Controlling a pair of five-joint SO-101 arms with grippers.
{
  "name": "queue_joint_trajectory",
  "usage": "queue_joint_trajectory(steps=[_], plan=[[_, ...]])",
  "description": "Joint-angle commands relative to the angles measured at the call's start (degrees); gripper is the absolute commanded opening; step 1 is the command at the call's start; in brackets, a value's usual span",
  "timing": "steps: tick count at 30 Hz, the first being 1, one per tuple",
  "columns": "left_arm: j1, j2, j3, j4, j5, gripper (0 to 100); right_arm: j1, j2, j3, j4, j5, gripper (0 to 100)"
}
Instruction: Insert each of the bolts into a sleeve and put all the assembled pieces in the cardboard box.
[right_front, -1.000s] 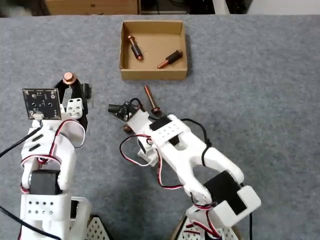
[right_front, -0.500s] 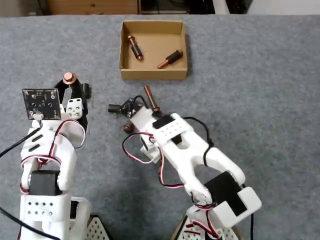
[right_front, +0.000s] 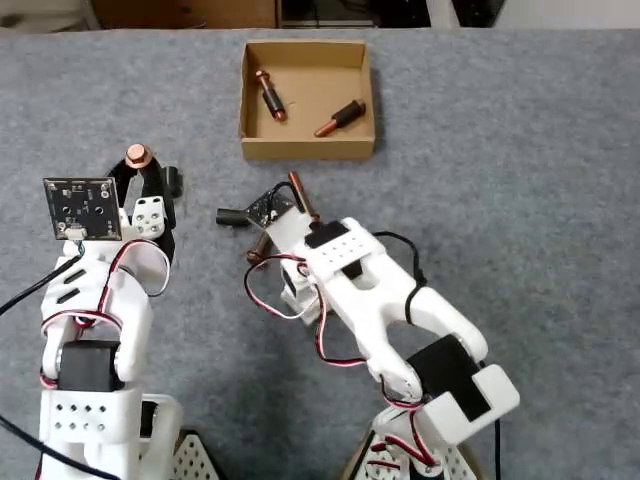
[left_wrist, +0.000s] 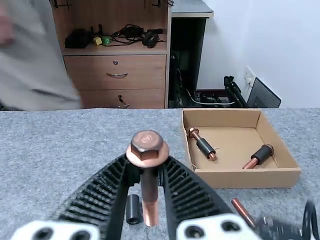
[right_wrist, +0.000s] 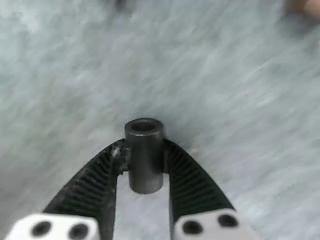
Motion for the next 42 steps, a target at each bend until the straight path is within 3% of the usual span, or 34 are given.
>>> queue_joint_trajectory(steps=[1,9,16,23,27,33,42], plan=[[-0.4,-1.1,-3.8,0.2,0.1,2,0.3,-8.6,-5.1,8.7,-2.6,0.5],[-0.5,-1.1,-3.8,0.2,0.1,2,0.0,-38.7,6.2,7.8,-2.3,0.5],[0.4,-1.1,-3.8,0.2,0.1,2,0.0,-66.3,29.1,-8.9,-2.6,0.5],[6.2,-1.1,-5.8,2.8,1.2,2,0.0,-87.6,45.1,-24.1,-2.7,0.5],[6.7,-1.1,-9.3,3.3,6.9,2,-0.1,-97.3,52.0,-29.6,-2.7,0.5],[7.7,-1.1,-13.9,3.3,8.0,2,-0.7,-109.5,58.1,-33.6,-3.0,0.5],[22.5,-0.6,-17.5,3.4,7.6,2,-5.6,-110.7,58.0,-33.6,-9.5,0.5]])
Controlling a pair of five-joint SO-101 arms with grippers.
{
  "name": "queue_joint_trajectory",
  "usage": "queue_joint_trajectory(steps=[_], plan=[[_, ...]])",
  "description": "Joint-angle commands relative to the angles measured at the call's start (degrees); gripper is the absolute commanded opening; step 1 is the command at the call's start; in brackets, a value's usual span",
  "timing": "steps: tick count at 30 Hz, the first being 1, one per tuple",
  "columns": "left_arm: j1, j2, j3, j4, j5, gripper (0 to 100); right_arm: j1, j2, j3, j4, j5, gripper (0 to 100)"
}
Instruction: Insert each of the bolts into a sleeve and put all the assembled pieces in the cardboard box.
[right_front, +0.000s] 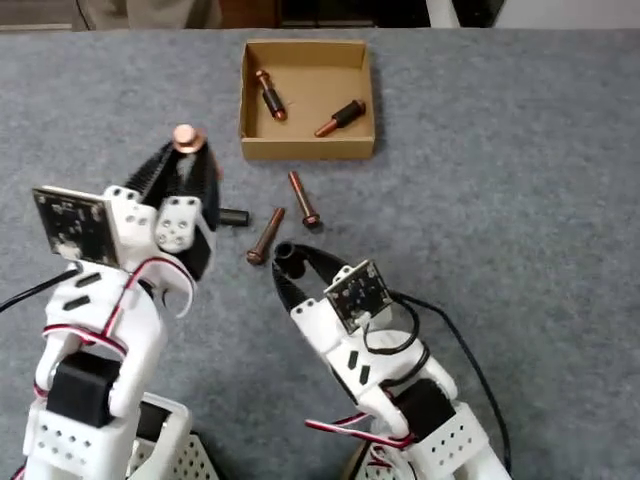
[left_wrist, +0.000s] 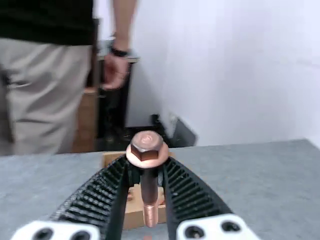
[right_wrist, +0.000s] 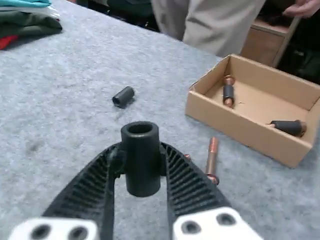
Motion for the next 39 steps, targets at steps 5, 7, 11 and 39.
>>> queue_joint_trajectory(steps=[5,7,11,39], plan=[[6.8,-0.5,-4.1,0.2,0.5,2,-0.8,-6.7,0.1,-3.7,-2.9,0.5],[7.1,-0.5,-4.2,0.0,0.6,2,-0.8,-6.7,0.1,-6.5,-2.9,0.5],[8.7,0.9,-3.0,-0.3,0.2,2,-0.8,-6.7,0.1,-9.5,-2.9,0.5],[19.3,5.3,-2.5,0.1,-9.2,2,7.9,-6.7,0.1,-16.2,-4.2,0.5]])
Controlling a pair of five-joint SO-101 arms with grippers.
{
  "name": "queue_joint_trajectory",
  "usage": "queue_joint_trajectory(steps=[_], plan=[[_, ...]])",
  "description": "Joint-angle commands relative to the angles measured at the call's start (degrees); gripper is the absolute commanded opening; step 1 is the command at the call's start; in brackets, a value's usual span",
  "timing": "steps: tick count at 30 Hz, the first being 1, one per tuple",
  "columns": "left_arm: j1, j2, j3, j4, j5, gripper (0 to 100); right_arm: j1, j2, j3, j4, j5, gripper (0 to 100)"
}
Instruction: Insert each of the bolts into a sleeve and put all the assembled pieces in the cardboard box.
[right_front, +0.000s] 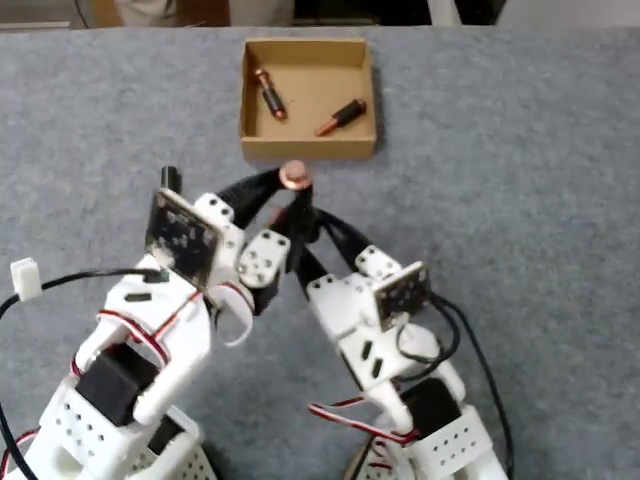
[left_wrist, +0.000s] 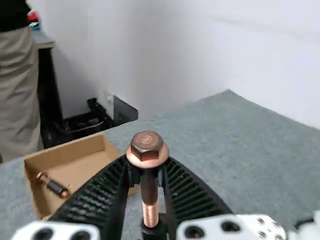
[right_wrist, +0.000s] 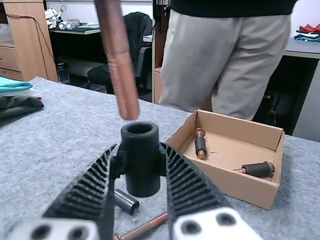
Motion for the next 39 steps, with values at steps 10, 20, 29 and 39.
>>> queue_joint_trajectory(steps=[10,20,29,39], plan=[[1.1,0.1,0.9,-0.4,-1.4,2,1.5,-6.7,-0.1,-1.4,-0.5,0.5],[-3.3,3.6,4.7,-7.7,-1.5,2,1.5,-6.7,-0.1,-1.4,-0.5,0.5],[-3.0,9.4,0.6,-7.4,-1.1,2,1.6,-6.7,-0.1,-1.4,-0.5,0.5],[-2.9,9.4,-4.5,3.9,9.0,2,1.7,-6.7,-0.1,-1.4,-0.5,0.5]])
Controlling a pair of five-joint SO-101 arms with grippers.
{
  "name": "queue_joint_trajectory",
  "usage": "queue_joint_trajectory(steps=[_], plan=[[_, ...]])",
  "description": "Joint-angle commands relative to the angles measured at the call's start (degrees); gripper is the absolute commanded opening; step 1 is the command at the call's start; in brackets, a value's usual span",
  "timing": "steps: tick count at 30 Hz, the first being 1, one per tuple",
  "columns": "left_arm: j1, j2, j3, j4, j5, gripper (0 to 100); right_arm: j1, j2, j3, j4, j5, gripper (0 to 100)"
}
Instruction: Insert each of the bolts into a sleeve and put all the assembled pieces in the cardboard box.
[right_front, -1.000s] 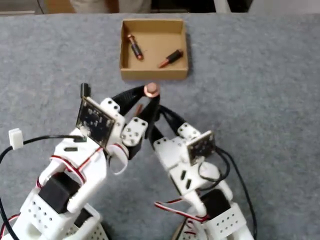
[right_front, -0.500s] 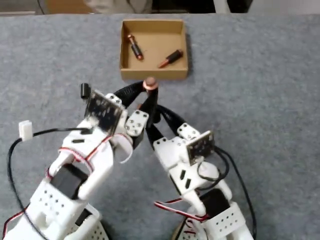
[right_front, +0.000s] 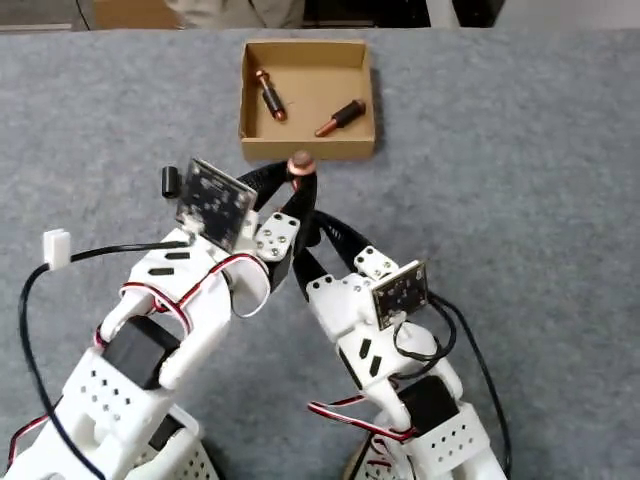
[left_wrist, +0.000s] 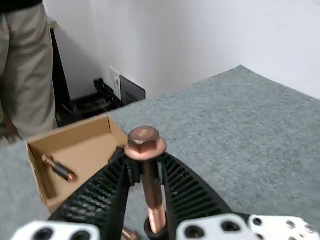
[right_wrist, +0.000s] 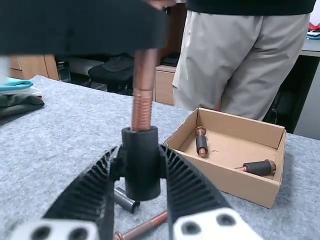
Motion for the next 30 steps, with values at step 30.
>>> queue_joint_trajectory(steps=[30], plan=[[-2.5,13.1,-26.5,28.7,14.7,21,1.7,-6.8,-0.4,-1.3,-0.4,0.2]])
